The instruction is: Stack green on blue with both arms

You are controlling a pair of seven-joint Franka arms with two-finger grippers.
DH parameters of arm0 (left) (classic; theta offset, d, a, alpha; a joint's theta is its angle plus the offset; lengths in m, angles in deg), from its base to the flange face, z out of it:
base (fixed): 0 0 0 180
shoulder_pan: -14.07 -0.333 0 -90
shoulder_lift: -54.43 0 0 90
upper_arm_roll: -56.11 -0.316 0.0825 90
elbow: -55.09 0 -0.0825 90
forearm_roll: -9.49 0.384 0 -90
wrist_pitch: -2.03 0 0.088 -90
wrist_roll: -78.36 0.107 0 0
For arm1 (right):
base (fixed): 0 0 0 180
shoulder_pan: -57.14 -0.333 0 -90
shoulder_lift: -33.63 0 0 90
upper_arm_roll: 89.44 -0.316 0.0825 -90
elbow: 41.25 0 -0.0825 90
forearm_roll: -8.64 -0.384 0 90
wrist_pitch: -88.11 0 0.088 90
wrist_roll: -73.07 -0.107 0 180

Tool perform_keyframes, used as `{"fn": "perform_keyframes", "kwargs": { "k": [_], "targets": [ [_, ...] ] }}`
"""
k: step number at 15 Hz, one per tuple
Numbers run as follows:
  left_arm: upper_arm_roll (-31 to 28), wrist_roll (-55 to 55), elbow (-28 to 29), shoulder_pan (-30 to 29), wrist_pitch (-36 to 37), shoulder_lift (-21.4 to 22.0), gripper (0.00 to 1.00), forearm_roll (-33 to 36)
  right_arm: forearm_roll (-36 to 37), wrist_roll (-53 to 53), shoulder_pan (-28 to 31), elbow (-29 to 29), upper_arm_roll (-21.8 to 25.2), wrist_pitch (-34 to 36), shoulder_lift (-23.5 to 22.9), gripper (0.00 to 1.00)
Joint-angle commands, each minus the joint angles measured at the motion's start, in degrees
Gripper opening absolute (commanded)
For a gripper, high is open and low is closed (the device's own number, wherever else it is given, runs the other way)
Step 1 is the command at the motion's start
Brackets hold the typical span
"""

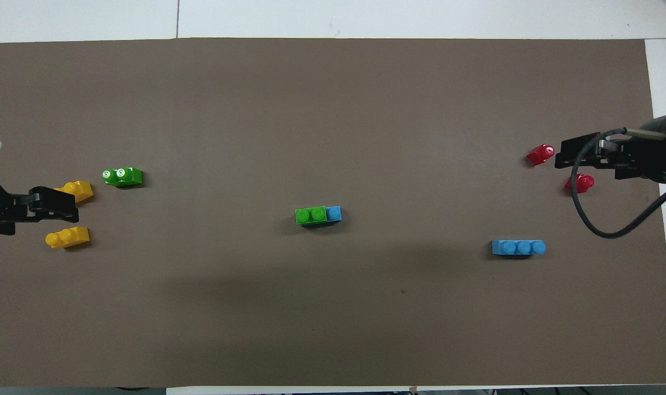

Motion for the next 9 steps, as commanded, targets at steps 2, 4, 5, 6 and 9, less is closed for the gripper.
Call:
{"fn": "perform_keyframes", "kwargs": {
  "k": [2, 4, 5, 6, 9],
  "targets": [
    [-0.3, 2.3, -7.7, 1.0, 3.5, -4.8, 1.0, 1.8, 1.2, 2.2, 1.2, -0.9, -0.7, 2.7, 1.5, 1.0],
    [0.3, 2.3, -7.9, 2.0, 3.9, -5.5, 1.0, 1.8, 2.4, 2.5, 1.2, -0.9, -0.5, 2.9, 1.5, 1.0],
    [-0.7, 2.4, -7.9, 3.9, 3.7, -6.5, 1.0, 1.8, 3.6, 2.5, 1.2, -0.9, -0.5, 2.9, 1.5, 1.0],
    [-1.5, 2.4, -9.0, 4.7, 4.0, -8.3, 1.0, 1.8, 4.4, 2.6, 1.1, -0.9, -0.6, 2.9, 1.6, 1.0],
    [-1.6, 2.8, -14.2, 4.8, 6.1, -11.1, 1.0, 1.9, 5.1, 3.3, 1.2, -1.0, -0.6, 3.1, 1.7, 1.0]
  ]
}}
